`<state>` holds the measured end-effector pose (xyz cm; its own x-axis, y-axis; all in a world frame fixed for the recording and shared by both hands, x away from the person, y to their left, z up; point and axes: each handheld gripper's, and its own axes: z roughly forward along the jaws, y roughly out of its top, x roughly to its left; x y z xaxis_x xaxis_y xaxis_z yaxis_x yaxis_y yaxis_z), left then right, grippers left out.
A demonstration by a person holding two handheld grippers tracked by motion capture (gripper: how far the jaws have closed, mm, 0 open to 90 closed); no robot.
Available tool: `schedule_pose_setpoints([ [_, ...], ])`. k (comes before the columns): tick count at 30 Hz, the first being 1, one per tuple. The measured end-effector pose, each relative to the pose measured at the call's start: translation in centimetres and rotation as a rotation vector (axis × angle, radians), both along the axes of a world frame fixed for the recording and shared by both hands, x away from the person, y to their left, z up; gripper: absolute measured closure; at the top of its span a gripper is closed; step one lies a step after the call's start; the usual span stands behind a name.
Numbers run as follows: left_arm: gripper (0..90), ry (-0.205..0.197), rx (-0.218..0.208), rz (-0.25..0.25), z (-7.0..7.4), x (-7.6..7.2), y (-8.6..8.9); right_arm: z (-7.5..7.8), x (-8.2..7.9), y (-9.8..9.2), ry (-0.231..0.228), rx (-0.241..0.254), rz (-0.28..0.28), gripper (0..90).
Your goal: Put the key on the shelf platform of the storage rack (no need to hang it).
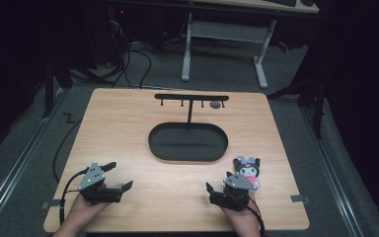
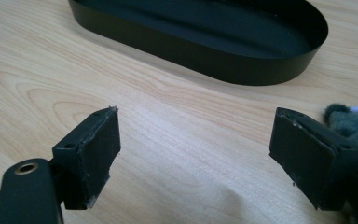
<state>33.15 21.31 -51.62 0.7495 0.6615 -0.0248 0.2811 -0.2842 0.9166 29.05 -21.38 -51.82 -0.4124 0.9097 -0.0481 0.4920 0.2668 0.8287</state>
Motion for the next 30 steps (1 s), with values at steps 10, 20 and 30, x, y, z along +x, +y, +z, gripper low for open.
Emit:
schedule_pose_setpoints([
  [10,8.5,0.012,-0.013,-0.012,0.09,-0.12,0.03,0.23,-0.11,-0.44,-0.011,0.019,-0.019,16.2],
  [20,7.5,0.018,-0.013,0.010,-0.02,-0.02,0.14,-0.11,0.18,-0.50,0.016,-0.004,-0.037,16.6],
  [30,9.8,0.007,0.012,0.021,0.16,0.04,0.13,0.05,0.20,-1.04,0.028,-0.004,-0.038,16.7],
])
